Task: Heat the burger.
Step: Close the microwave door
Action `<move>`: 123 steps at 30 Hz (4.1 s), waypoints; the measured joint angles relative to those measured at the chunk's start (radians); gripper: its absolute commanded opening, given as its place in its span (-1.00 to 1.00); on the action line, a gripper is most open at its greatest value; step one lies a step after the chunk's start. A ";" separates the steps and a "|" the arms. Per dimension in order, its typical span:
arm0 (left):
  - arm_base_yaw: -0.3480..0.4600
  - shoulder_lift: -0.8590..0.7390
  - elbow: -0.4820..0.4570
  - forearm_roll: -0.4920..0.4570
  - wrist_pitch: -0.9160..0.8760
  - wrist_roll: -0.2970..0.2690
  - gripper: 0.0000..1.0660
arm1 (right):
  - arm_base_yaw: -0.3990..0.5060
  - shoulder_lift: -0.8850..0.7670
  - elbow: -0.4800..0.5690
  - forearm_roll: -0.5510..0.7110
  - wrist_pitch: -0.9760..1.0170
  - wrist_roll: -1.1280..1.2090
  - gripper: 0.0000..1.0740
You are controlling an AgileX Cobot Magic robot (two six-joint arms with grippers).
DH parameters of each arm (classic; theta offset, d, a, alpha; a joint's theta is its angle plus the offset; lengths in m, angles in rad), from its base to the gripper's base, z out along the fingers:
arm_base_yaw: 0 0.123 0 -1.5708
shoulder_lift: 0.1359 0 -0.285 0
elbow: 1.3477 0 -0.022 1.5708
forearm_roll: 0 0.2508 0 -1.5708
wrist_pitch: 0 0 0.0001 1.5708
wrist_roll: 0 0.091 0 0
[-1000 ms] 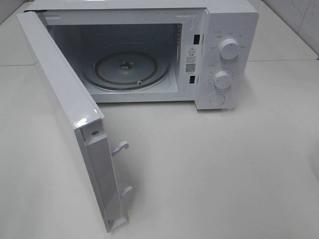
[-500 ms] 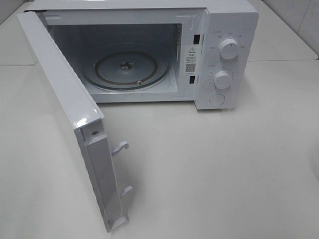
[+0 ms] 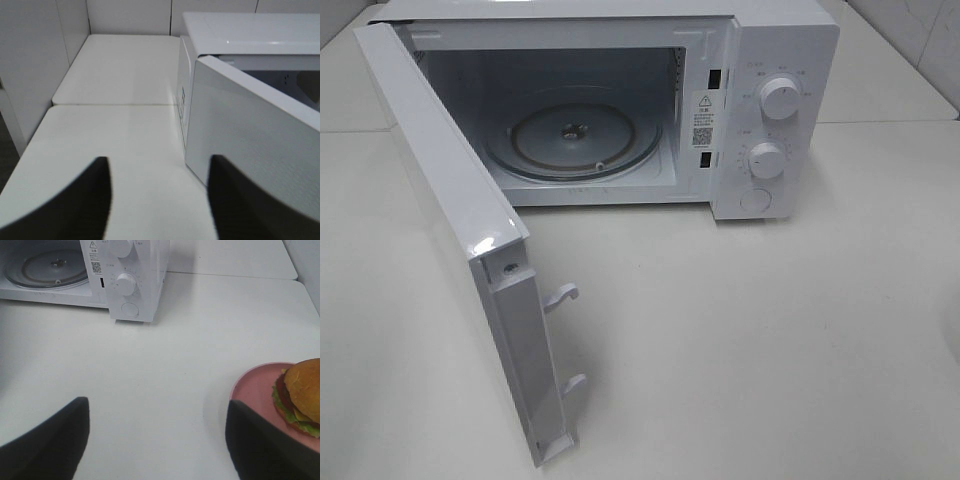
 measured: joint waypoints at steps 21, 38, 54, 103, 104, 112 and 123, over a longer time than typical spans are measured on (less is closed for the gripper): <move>0.000 0.635 0.285 0.115 -1.205 -0.131 -1.00 | 0.000 0.000 0.000 0.000 0.000 0.000 0.39; 0.202 1.035 0.287 0.413 -1.547 -0.326 -1.00 | 0.000 0.000 0.000 0.000 0.000 0.000 0.39; 0.231 1.397 0.199 0.664 -1.806 -0.350 -1.00 | 0.000 0.000 0.000 0.000 0.000 0.000 0.39; -0.196 1.593 0.064 0.326 -1.733 -0.207 -1.00 | 0.000 0.000 0.000 0.000 0.000 0.000 0.38; -0.202 1.593 0.059 0.319 -1.733 -0.198 -1.00 | 0.000 0.000 0.000 0.000 0.000 0.000 0.38; -0.267 1.594 0.019 0.224 -1.702 -0.150 -1.00 | 0.000 0.000 0.000 0.000 0.000 0.000 0.38; -0.349 1.598 -0.054 0.087 -1.638 -0.073 -1.00 | 0.000 0.000 0.000 0.000 0.000 0.000 0.38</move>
